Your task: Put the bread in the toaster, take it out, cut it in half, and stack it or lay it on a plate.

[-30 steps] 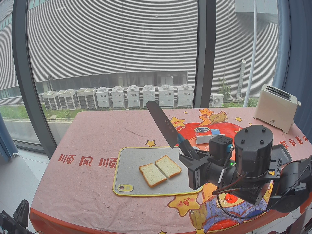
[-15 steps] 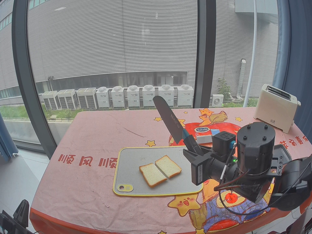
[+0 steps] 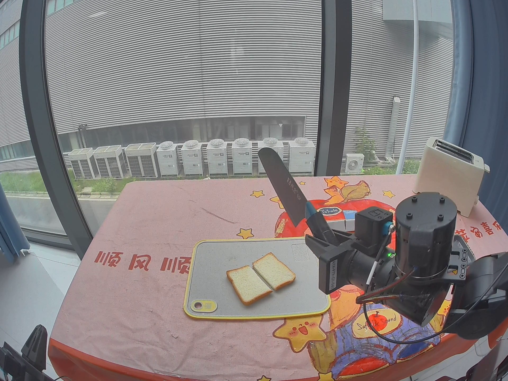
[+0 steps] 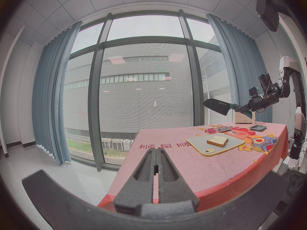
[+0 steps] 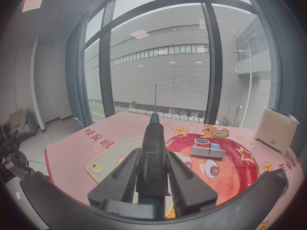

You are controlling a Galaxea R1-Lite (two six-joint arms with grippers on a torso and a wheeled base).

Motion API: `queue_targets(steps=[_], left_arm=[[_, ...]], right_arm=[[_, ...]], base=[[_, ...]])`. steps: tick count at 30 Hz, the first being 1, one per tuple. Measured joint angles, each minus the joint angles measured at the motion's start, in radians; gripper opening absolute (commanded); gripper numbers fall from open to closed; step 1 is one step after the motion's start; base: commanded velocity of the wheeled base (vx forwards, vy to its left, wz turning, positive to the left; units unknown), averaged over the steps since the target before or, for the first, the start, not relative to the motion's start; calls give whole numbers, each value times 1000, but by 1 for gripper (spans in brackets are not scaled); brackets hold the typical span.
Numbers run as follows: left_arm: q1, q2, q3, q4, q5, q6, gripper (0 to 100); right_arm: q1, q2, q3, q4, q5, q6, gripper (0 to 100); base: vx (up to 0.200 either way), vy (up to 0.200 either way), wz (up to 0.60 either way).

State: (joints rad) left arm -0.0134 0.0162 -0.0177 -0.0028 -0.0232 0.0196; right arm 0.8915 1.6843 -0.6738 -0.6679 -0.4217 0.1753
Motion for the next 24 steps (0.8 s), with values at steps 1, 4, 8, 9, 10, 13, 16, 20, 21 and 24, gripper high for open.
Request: queue_targets(steps=[1,4,8,9,10,13,16,20,21,24], left_arm=[[0,0,0,0,0,0,0],[0,0,0,0,0,0,0],[-1,0,0,0,0,0,0],[-1,0,0,0,0,0,0],[-1,0,0,0,0,0,0],[0,0,0,0,0,0,0],[0,0,0,0,0,0,0],[0,0,0,0,0,0,0],[0,0,0,0,0,0,0],[0,0,0,0,0,0,0]], right_arm=[[-3,-2,1,0,0,0,0],[-13,-8,7,0,-2,1,0],[-29,-24,24,0,-1,1,0],[-34,-30,28,1,-1,1,0],[-38,-34,31,1,-2,1,0],[-45,-55,41,5,-2,0,0],[-60,-79,48,9,-2,-1,0],[-83,-98,55,11,-1,-2,0],[-86,-100,56,11,-1,-1,0],[-90,-104,60,11,-1,-2,0]], base=[[0,0,0],[0,0,0],[0,0,0],[0,0,0],[0,0,0],[0,0,0],[0,0,0],[0,0,0],[0,0,0],[0,0,0]])
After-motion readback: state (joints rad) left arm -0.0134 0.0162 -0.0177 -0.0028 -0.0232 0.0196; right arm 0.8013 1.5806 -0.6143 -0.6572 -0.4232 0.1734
